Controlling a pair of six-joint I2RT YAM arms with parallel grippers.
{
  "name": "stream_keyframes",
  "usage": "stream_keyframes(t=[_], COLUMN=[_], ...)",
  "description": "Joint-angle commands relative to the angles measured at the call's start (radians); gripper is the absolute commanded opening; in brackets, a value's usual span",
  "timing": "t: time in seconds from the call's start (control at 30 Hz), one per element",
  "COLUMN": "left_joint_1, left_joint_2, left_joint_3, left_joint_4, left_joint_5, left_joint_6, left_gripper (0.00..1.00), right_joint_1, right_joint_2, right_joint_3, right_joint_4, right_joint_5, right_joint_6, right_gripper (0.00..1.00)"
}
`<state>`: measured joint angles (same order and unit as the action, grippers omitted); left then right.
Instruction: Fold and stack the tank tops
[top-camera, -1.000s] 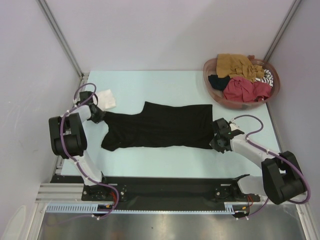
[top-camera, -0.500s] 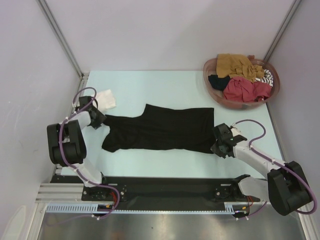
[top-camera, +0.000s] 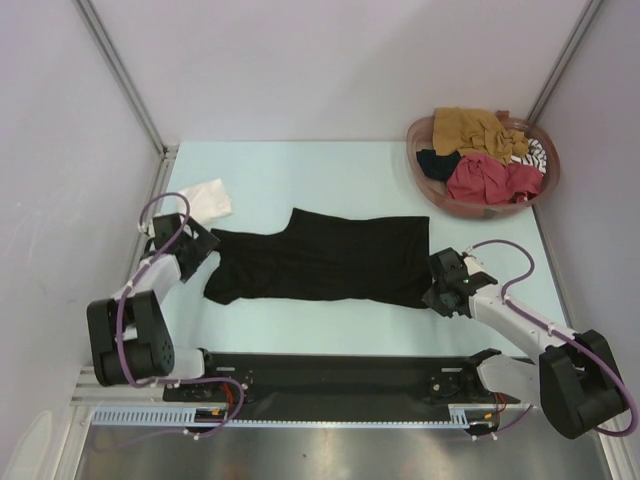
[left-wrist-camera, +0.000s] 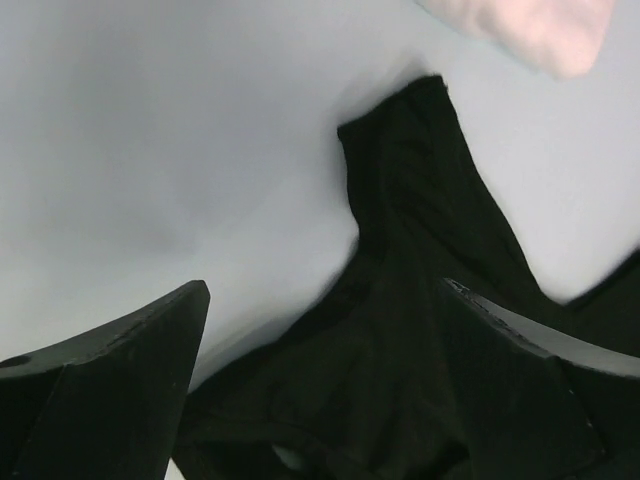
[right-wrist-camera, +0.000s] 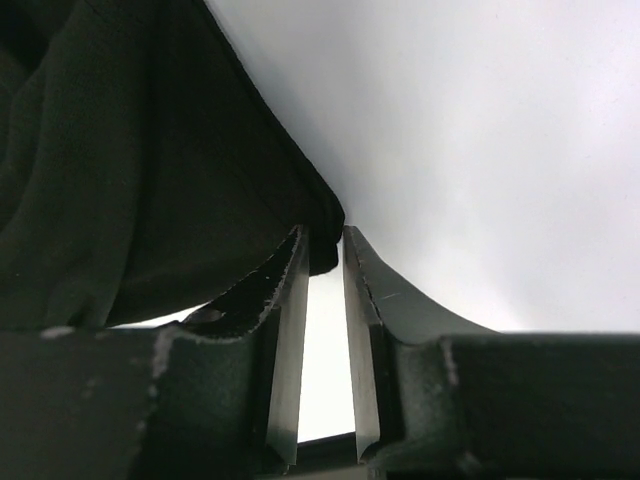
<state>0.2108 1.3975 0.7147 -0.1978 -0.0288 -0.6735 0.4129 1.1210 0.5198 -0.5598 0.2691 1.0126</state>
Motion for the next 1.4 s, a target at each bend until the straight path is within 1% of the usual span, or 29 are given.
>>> stream_keyframes(t=[0.0, 0.1, 0.2, 0.3, 0.4, 0.5, 0.8, 0.87, 0.97, 1.07, 1.1, 1.2, 1.3, 1.37], left_joint_1=[-0.001, -0.001, 0.001, 0.001, 0.001, 0.001, 0.002, 0.002, 0.001, 0.001, 0.002, 0.001, 0.001, 0.001], left_joint_2=[-0.147, -0.251, -0.313, -0.322, -0.298, -0.279, -0.364, -0.361, -0.322, -0.339, -0.35, -0.353, -0.321, -0.292], left_joint_3=[-0.091, -0.162, -0.191, -0.195, -0.204, -0.219, -0.264, -0.27, -0.267, -0.268, -0.271, -0.267, -0.258, -0.261], left_joint_4=[0.018, 0.012, -0.002, -0.014, -0.015, -0.014, -0.072, -0.063, -0.06, -0.071, -0.077, -0.089, -0.095, -0.071], left_joint_5=[0.064, 0.145, 0.223, 0.298, 0.357, 0.378, 0.277, 0.264, 0.28, 0.261, 0.232, 0.201, 0.184, 0.179], left_joint_6=[-0.038, -0.072, -0.09, -0.098, -0.106, -0.112, -0.109, -0.109, -0.112, -0.109, -0.109, -0.094, -0.092, -0.097], left_gripper=[1.0, 1.0, 1.0, 1.0, 1.0, 1.0, 1.0, 1.0, 0.99, 0.99, 0.99, 1.0, 1.0, 1.0], right_joint_1=[0.001, 0.0, 0.0, -0.002, -0.005, -0.014, -0.057, -0.06, -0.063, -0.065, -0.069, -0.074, -0.08, -0.083], right_joint_2=[-0.02, -0.027, -0.035, -0.049, -0.061, -0.07, -0.063, -0.063, -0.063, -0.059, -0.058, -0.047, -0.036, -0.024], right_joint_3=[-0.009, -0.012, -0.02, -0.027, -0.032, -0.037, -0.066, -0.066, -0.066, -0.072, -0.078, -0.084, -0.087, -0.089], right_joint_4=[0.015, 0.021, 0.04, 0.052, 0.058, 0.072, 0.123, 0.13, 0.132, 0.135, 0.139, 0.143, 0.144, 0.144], right_joint_5=[0.019, 0.013, 0.001, -0.008, -0.007, -0.014, -0.05, -0.053, -0.054, -0.053, -0.053, -0.05, -0.044, -0.042], right_joint_6=[-0.006, -0.006, -0.012, -0.019, -0.029, -0.045, -0.072, -0.077, -0.08, -0.083, -0.083, -0.072, -0.065, -0.062], right_gripper=[0.25, 0.25, 0.24, 0.24, 0.24, 0.24, 0.22, 0.21, 0.21, 0.21, 0.21, 0.18, 0.11, 0.06])
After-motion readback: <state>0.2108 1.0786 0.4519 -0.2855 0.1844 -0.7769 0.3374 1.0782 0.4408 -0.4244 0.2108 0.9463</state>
